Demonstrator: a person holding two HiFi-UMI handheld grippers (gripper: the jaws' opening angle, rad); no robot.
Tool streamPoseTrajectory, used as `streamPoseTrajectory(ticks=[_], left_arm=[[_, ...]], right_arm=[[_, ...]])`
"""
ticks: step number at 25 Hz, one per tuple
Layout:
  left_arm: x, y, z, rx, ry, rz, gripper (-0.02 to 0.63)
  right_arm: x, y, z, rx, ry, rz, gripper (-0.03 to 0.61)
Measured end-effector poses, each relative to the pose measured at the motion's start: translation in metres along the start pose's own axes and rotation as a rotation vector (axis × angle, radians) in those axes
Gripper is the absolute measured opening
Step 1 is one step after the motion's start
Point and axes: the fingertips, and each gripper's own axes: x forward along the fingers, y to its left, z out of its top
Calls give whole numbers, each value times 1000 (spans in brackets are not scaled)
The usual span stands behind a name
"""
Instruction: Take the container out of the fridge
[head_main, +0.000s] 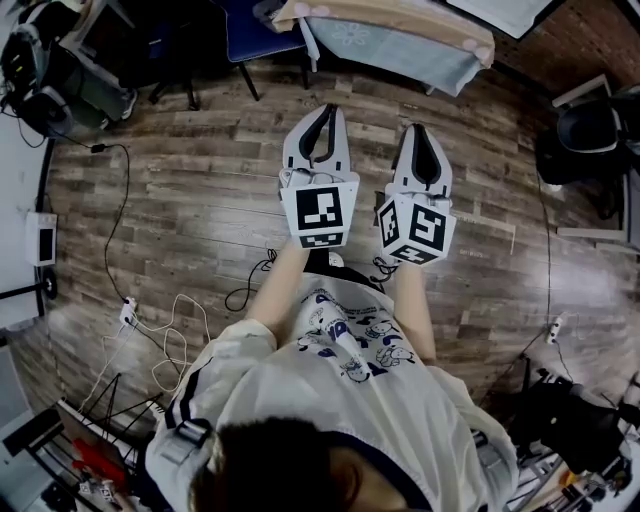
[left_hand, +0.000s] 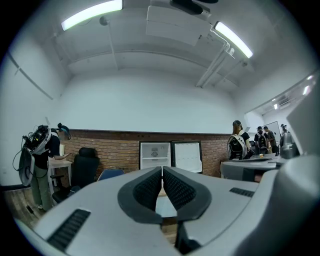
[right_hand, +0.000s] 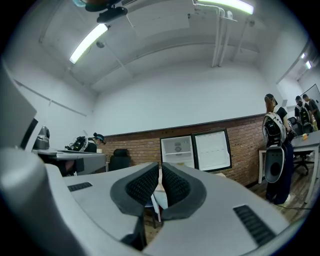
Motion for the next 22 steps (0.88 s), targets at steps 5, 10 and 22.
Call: streamPoseTrajectory(ticks=[5,10,22], left_arm=[[32,6,-4,-13,2,-7,23],[80,16,-3,-18,-6,-24,23],[223,54,12,-23,-22,-94,21]], right_arm=[[29,-7,-2,-10,1,-8,43],[76,-14,0,-22,-2,-12,43],[218,-28,16,-41,-14,-51,43]])
